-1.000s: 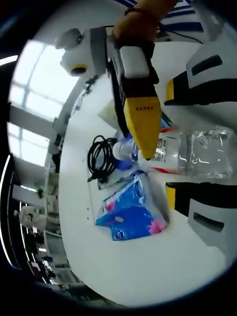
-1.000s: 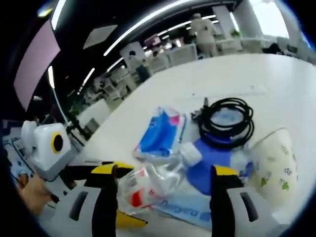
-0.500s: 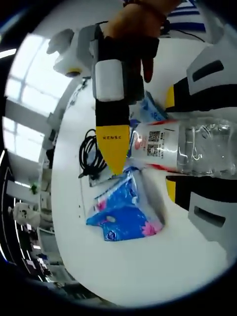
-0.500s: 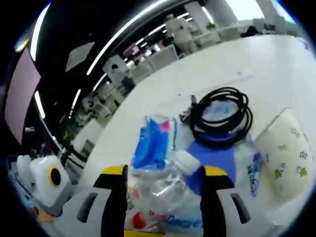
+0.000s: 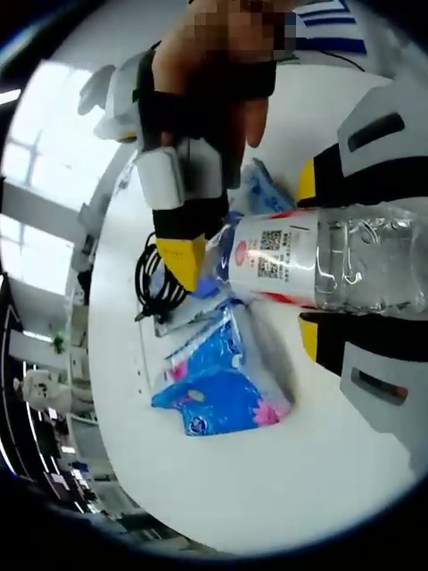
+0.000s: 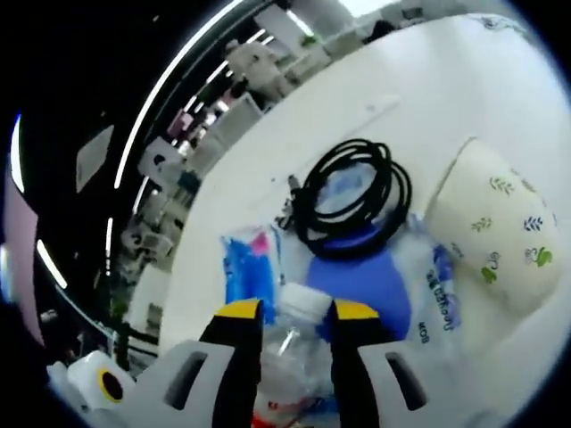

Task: Arrange the tabletop items into an orderly group along one side of the table until the central work area is clear of visible clutter.

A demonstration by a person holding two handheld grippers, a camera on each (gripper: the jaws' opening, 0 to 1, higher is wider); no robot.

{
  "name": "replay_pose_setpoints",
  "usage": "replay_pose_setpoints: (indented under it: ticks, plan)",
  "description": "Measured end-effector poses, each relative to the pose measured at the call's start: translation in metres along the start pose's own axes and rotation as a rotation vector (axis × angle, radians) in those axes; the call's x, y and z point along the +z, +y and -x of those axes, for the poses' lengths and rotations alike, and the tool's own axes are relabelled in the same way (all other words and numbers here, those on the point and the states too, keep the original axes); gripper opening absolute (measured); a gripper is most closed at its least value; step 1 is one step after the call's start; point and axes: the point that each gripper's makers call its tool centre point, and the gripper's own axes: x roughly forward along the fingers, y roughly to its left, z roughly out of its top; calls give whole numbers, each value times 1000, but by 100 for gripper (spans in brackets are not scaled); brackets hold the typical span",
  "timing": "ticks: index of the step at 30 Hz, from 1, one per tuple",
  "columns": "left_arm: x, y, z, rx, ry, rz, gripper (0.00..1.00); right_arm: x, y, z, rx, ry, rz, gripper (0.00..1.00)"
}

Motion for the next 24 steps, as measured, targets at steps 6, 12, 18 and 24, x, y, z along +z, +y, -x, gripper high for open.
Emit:
replay_pose_setpoints:
  ticks: [6,12,18,24]
  plan:
    - [1,0,1,-4,-4,14,43,1,-1,1,4,3,-86,20]
    - [2,-1,5,4,-13,18,42,2,10,8,29,-15,-73,19]
    - [4,-2,12,43,-35,-30,42,5,26,16,69,-26,-55,18]
    - [4,-3,20,68,-60,-49,41,6,43,25,101,-38,14,17]
